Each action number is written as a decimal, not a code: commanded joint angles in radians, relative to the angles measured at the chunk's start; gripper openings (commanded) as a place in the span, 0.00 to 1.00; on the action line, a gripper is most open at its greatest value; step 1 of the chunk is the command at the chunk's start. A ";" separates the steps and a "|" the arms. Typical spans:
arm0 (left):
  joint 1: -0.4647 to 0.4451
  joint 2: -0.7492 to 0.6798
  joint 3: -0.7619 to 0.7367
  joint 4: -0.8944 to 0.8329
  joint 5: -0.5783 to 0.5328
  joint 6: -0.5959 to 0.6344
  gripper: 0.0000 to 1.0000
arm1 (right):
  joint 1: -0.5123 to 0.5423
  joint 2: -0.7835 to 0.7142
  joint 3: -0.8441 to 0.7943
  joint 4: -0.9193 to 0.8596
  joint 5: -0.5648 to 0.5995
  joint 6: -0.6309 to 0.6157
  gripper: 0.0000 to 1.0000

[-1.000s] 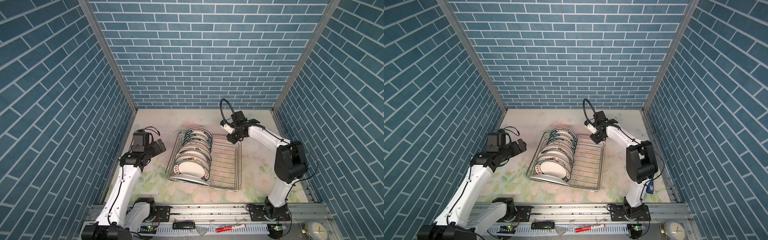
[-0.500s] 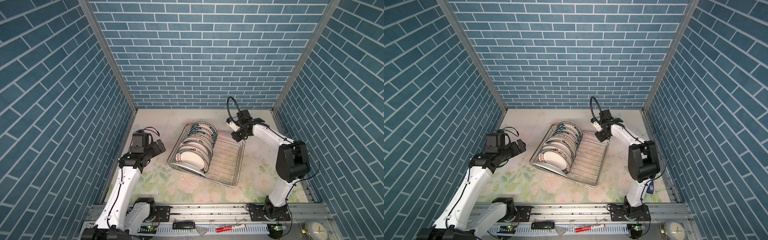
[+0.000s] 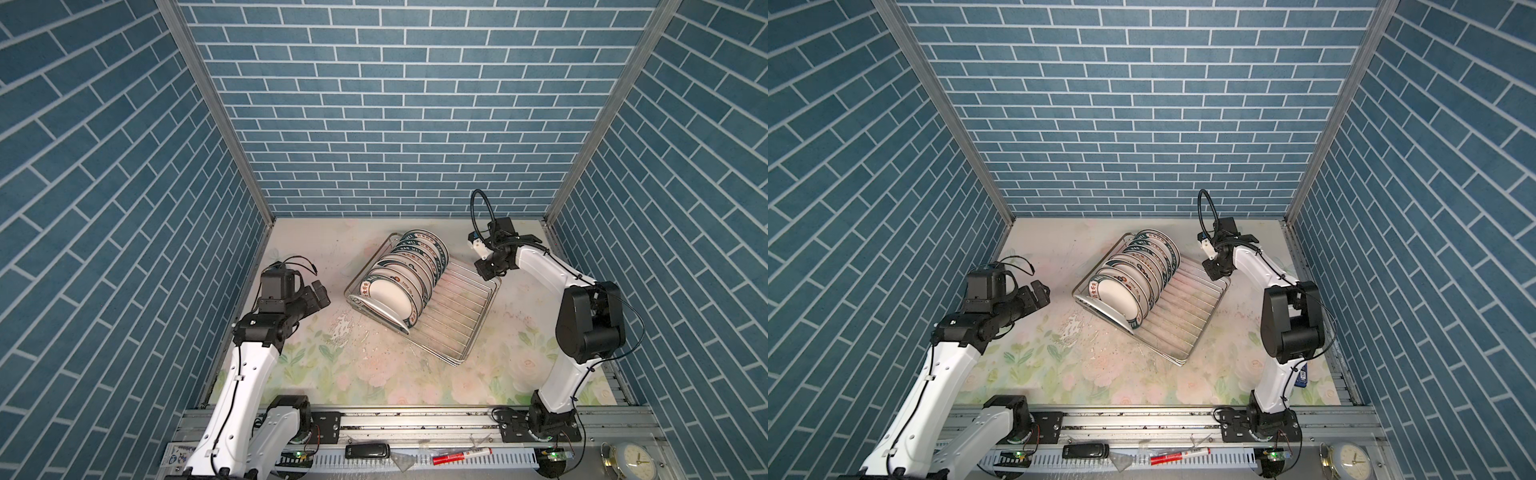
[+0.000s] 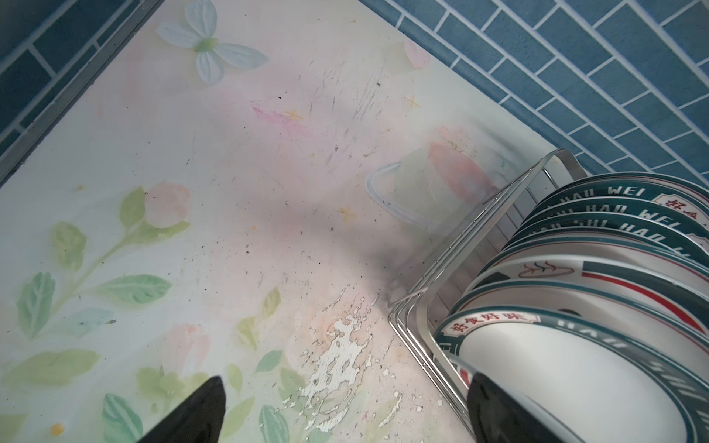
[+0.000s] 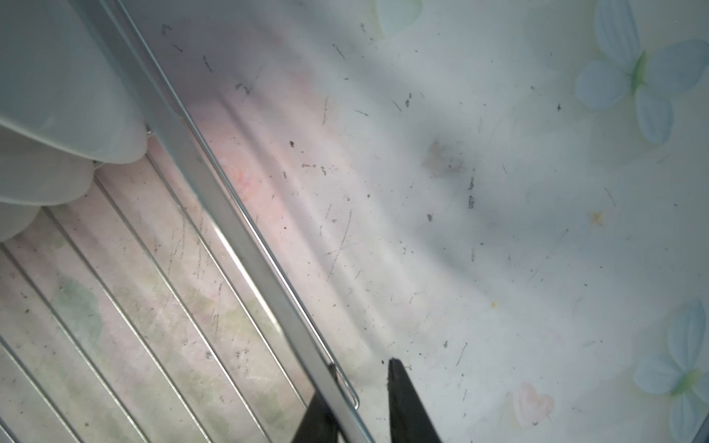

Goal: Unload the plates from the dish rack

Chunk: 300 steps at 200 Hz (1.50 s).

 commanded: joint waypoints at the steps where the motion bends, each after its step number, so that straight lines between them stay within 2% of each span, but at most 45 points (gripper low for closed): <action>1: 0.006 0.006 -0.027 0.027 0.014 -0.007 0.99 | -0.066 0.070 -0.023 -0.053 0.136 0.108 0.23; 79: 0.007 0.056 -0.064 0.096 -0.002 -0.016 0.99 | -0.103 0.127 0.034 -0.073 0.158 0.091 0.23; 146: 0.006 0.102 -0.055 0.121 0.005 -0.010 0.99 | -0.134 0.086 -0.030 -0.049 0.227 0.052 0.23; 252: 0.006 0.079 -0.074 0.108 0.021 0.002 0.99 | -0.195 0.089 -0.006 -0.069 0.313 0.130 0.26; 300: 0.007 0.064 -0.088 0.105 0.024 0.002 0.99 | -0.212 0.084 0.004 -0.073 0.339 0.134 0.31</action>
